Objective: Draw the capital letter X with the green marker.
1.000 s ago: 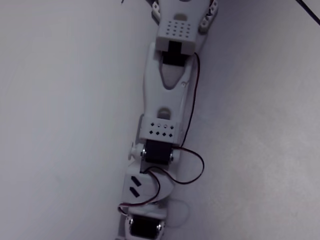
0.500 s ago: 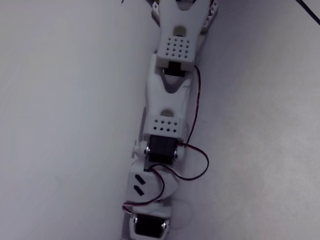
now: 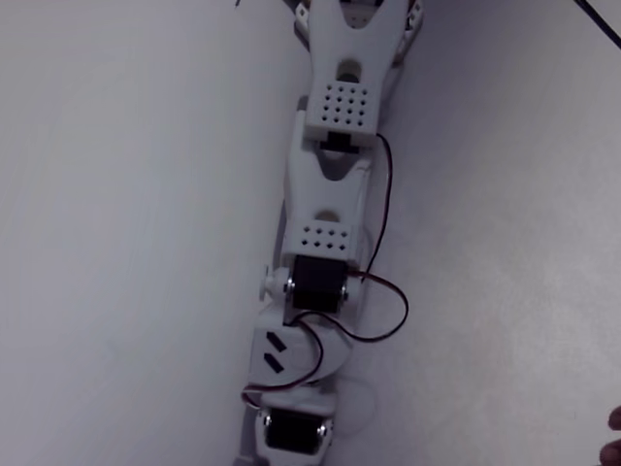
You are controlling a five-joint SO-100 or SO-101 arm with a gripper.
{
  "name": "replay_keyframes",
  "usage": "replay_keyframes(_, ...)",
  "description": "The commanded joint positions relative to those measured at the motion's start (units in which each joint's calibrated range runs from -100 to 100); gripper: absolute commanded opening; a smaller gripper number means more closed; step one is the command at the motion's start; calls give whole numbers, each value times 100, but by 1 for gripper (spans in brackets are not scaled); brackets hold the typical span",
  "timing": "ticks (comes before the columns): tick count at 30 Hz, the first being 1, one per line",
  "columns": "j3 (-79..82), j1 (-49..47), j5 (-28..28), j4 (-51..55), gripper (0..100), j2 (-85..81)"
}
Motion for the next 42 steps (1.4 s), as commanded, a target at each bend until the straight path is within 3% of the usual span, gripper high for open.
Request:
replay_keyframes(1,-306,-46,112,-87,29,-70)
replay_keyframes(15,-315,-17,347,-316,32,18)
replay_keyframes(18,-315,-65,88,346,31,-158)
replay_keyframes(20,-315,-65,200,575,33,-166)
replay_keyframes(35,-315,-74,166,182,31,-22)
replay_keyframes(38,-315,-55,156,158,27,10)
replay_keyframes(42,-315,-112,29,-594,9,114)
